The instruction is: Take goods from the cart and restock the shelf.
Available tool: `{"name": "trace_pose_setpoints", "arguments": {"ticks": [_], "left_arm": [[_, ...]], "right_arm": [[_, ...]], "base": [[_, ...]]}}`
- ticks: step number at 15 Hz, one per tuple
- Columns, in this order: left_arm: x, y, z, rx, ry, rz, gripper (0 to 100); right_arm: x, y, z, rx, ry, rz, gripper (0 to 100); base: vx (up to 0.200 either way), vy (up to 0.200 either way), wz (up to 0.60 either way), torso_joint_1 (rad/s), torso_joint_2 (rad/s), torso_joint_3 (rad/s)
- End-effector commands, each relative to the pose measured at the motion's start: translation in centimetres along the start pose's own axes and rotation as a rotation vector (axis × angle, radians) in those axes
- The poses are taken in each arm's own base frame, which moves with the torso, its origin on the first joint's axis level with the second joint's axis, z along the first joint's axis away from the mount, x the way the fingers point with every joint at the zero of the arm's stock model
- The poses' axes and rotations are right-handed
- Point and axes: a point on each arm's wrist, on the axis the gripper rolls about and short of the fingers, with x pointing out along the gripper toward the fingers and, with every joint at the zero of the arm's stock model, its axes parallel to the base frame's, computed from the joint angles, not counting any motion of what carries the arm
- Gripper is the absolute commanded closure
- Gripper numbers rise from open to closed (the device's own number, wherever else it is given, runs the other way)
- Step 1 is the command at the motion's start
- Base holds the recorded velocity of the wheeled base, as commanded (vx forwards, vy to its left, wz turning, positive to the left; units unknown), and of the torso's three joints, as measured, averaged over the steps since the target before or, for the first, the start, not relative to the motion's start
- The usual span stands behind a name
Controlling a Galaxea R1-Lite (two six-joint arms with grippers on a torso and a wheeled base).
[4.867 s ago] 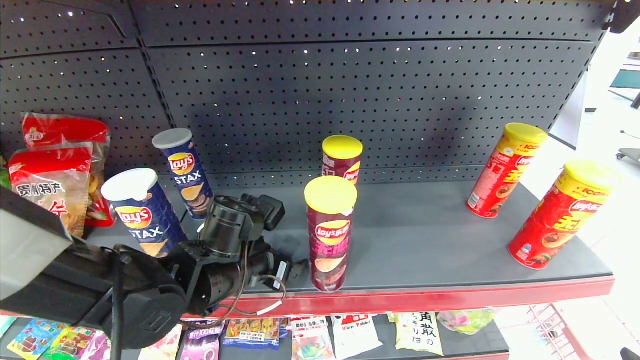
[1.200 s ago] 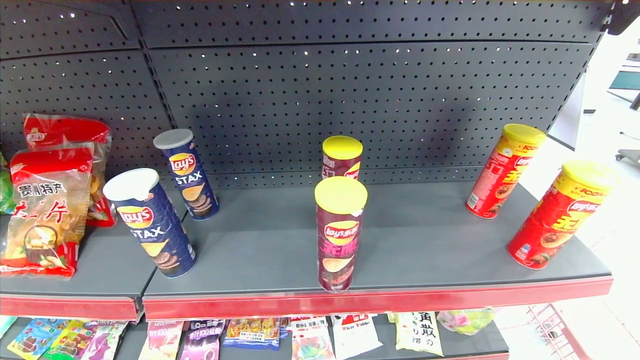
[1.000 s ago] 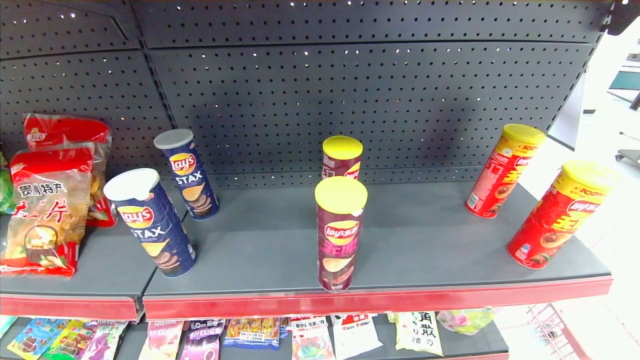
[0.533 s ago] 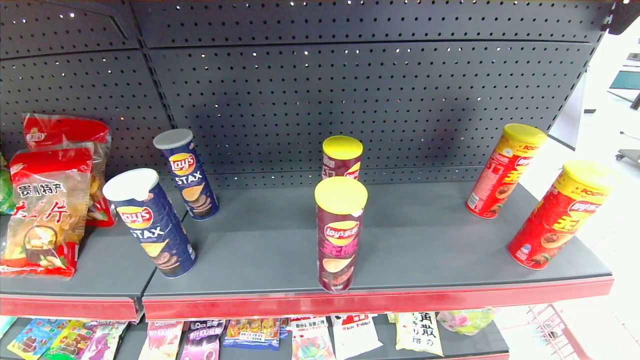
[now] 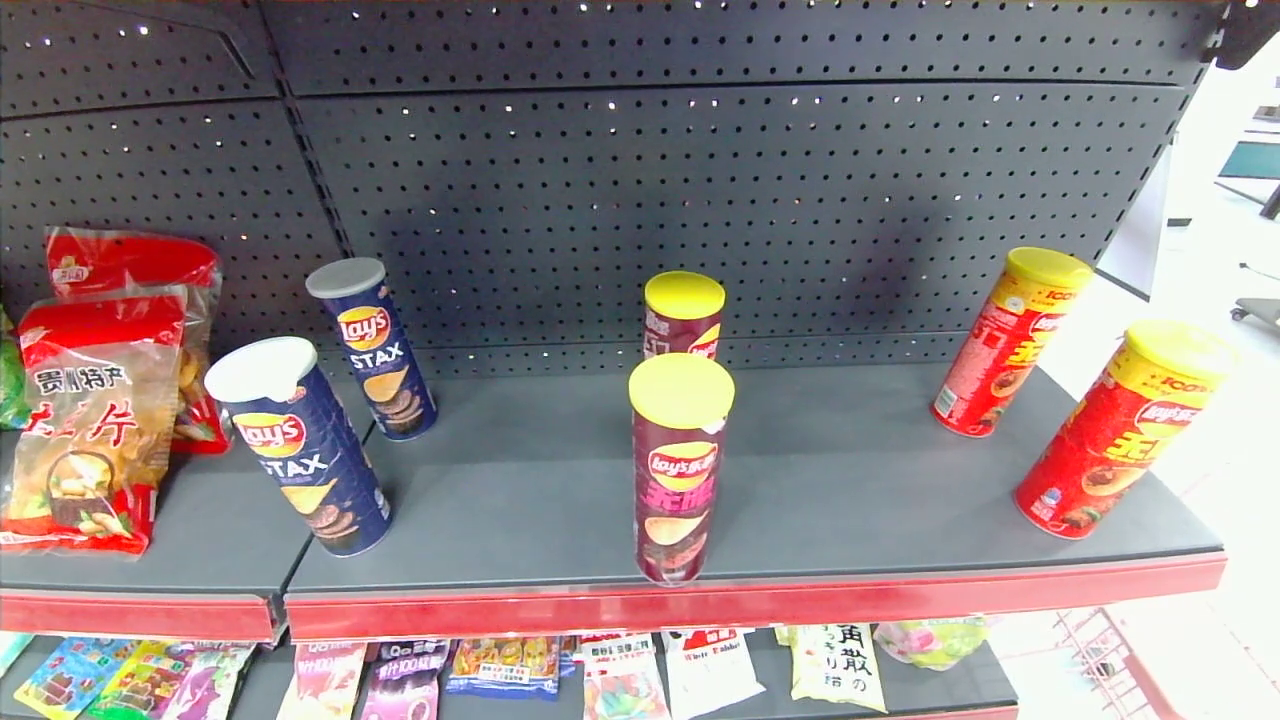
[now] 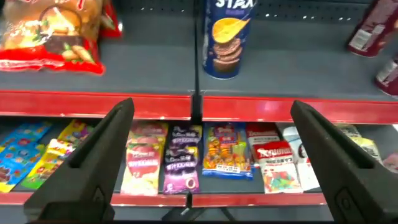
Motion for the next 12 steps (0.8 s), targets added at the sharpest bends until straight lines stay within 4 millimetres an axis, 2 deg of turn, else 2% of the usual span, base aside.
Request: {"name": "trace_pose_setpoints", "arguments": {"ticks": [1, 3, 4, 6, 7, 12], "left_arm": [[0.1, 0.0, 0.1, 0.015, 0.036, 0.073, 0], [0.3, -0.2, 0.1, 0.017, 0.065, 0.181, 0], [0.3, -0.3, 0.1, 0.007, 0.06, 0.287, 0], [-0.2, -0.5, -0.1, -0.003, -0.004, 0.221, 0], [-0.8, -0.7, -0.6, 0.024, -0.056, 0.003, 0], [-0.8, -0.7, -0.7, 0.036, -0.053, -0.006, 0]], "right_arm": [[0.0, 0.0, -0.2, 0.006, 0.005, 0.003, 0], [0.0, 0.0, -0.2, 0.006, 0.005, 0.002, 0], [0.0, 0.0, -0.2, 0.004, 0.005, 0.002, 0], [0.0, 0.0, -0.2, 0.003, 0.005, -0.001, 0], [0.0, 0.0, -0.2, 0.004, 0.005, 0.0, 0], [0.0, 0.0, -0.2, 0.001, 0.005, -0.003, 0]], "base": [[0.0, 0.0, 0.0, 0.0, 0.0, 0.0], [0.0, 0.0, 0.0, 0.0, 0.0, 0.0], [0.0, 0.0, 0.0, 0.0, 0.0, 0.0], [0.0, 0.0, 0.0, 0.0, 0.0, 0.0], [0.0, 0.0, 0.0, 0.0, 0.0, 0.0], [0.0, 0.0, 0.0, 0.0, 0.0, 0.0]]}}
